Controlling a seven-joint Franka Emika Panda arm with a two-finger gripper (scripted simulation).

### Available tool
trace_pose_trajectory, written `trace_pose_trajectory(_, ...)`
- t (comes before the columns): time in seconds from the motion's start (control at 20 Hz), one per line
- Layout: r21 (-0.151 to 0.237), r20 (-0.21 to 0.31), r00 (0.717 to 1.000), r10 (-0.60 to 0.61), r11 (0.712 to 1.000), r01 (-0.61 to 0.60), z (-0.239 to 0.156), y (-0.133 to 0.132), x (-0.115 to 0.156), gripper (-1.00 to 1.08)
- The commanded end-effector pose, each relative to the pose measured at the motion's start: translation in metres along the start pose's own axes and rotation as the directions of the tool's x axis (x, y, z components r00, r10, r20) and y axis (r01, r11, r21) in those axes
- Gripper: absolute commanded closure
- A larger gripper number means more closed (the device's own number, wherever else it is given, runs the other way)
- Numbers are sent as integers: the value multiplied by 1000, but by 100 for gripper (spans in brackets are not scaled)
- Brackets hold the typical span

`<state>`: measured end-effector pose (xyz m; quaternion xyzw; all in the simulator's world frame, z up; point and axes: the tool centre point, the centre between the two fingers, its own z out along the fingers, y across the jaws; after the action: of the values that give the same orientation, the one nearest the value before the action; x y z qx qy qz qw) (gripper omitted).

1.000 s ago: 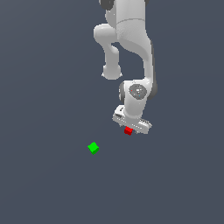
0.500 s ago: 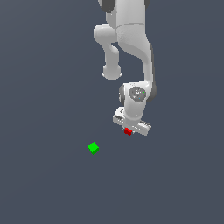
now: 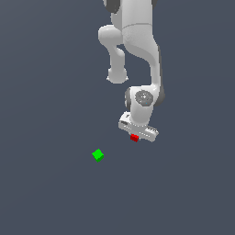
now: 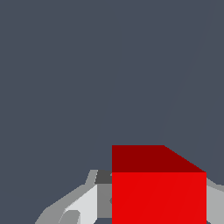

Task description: Stack the red cube on top of the green cube.

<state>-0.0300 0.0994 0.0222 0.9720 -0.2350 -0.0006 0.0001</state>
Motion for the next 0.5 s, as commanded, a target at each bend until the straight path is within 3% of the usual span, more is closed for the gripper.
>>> trace_pose_trajectory(0.0, 1, -1, 1000, 0, 1000, 0, -5, 0, 0, 108)
trace_pose_trajectory(0.45, 1, -1, 1000, 1, 1000, -1, -57, 1, -1, 108)
